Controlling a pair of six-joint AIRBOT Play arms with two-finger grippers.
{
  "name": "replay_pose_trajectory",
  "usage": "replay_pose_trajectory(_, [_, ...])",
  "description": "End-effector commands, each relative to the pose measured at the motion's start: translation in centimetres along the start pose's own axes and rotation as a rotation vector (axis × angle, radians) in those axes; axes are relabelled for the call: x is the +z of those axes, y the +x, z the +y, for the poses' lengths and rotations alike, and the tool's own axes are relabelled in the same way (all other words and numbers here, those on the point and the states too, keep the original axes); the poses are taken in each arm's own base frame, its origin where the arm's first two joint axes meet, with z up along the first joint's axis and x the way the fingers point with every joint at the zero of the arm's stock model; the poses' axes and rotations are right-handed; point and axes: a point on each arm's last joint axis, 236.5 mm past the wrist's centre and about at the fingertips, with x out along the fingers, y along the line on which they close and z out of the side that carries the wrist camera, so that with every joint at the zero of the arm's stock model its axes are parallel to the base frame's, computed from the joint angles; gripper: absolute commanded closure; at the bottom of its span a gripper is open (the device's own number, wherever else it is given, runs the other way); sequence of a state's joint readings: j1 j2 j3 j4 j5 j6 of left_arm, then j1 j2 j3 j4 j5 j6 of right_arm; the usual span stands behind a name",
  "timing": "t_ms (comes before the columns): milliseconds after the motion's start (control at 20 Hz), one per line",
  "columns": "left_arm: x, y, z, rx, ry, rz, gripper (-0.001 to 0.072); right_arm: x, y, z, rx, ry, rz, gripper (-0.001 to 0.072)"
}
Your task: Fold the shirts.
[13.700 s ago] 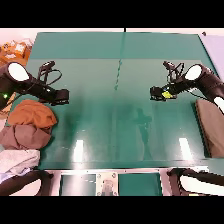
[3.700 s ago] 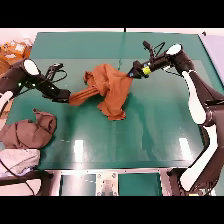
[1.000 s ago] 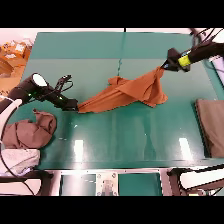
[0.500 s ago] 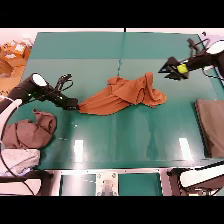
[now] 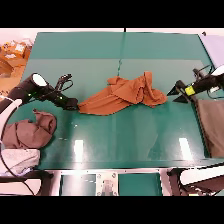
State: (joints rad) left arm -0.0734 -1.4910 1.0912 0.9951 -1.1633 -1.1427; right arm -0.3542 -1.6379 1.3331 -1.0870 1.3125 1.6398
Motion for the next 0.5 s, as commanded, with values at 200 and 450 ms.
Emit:
replay_pose_trajectory(200, [0.0,0.0,0.2,0.01,0.004,-0.001,0.0679,1.8,5.6,1.0,0.173,0.085,-0.068,0.0222])
replay_pose_trajectory(450, [0.2,-0.1,0.5,0.026,0.005,-0.004,0.068,0.7,7.1,4.2,0.252,-0.011,-0.027,0.0686])
